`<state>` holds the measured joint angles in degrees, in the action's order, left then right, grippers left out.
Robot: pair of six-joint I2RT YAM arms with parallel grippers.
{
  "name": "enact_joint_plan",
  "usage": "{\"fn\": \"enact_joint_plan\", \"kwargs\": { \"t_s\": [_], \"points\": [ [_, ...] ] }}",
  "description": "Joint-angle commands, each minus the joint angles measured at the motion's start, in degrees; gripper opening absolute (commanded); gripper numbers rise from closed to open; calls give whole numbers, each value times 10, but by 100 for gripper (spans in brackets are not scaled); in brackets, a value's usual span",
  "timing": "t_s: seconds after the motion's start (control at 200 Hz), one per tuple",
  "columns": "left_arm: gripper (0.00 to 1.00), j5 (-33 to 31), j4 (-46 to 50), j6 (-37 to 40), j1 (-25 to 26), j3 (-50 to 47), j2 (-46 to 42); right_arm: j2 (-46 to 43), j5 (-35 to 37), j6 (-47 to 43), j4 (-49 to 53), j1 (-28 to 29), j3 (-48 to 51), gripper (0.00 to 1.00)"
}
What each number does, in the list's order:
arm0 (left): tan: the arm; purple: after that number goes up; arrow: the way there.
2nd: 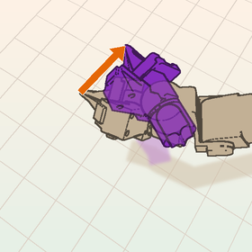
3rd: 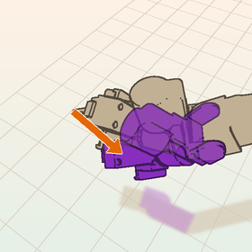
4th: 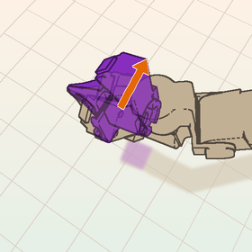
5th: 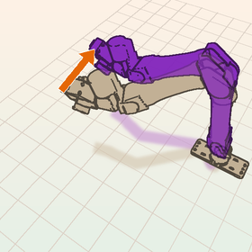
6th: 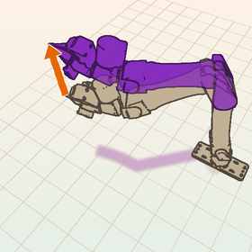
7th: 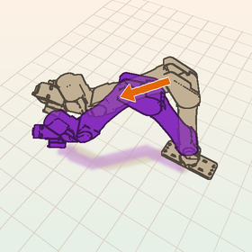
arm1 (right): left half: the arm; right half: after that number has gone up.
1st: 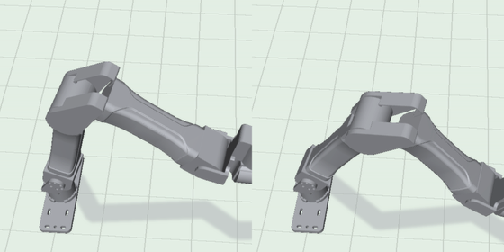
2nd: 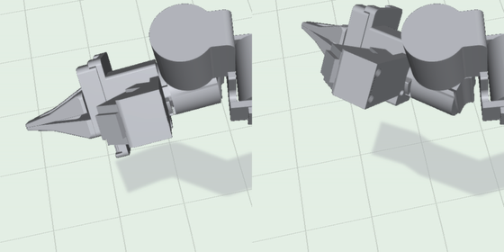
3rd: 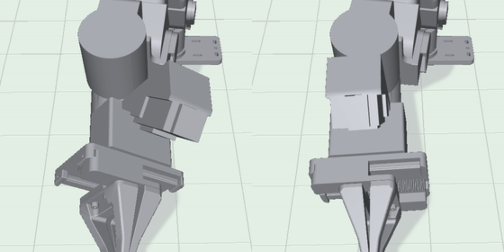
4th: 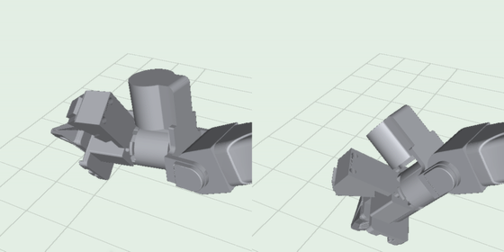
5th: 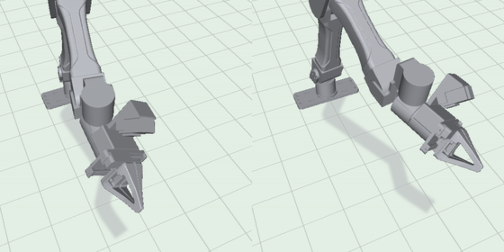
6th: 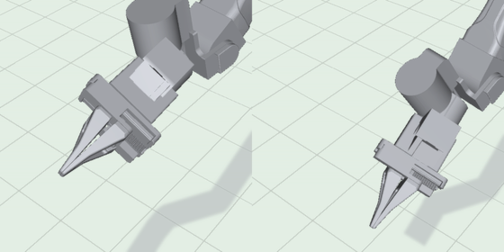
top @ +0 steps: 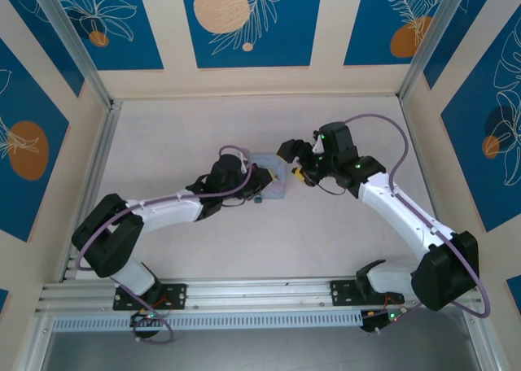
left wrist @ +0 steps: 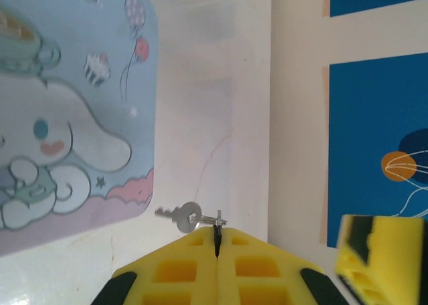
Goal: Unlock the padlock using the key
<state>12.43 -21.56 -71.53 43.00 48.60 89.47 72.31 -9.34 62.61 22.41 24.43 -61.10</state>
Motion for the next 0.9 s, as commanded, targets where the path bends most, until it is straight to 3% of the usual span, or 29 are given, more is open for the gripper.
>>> {"fn": "enact_joint_plan", "kwargs": {
  "t_s": [0.0,0.195,0.48,0.895],
  "points": [
    [0,11,90,49,-15,34,-28,27,-80,-20,25,-42,-57,82],
    [0,15,127,49,-31,60,-36,88,-177,17,24,-110,-137,83],
    [0,14,177,57,-42,79,-59,121,-205,29,37,-114,-201,84],
    [0,17,167,56,-47,69,-73,114,-190,17,48,-98,-233,84]
  ]
}}
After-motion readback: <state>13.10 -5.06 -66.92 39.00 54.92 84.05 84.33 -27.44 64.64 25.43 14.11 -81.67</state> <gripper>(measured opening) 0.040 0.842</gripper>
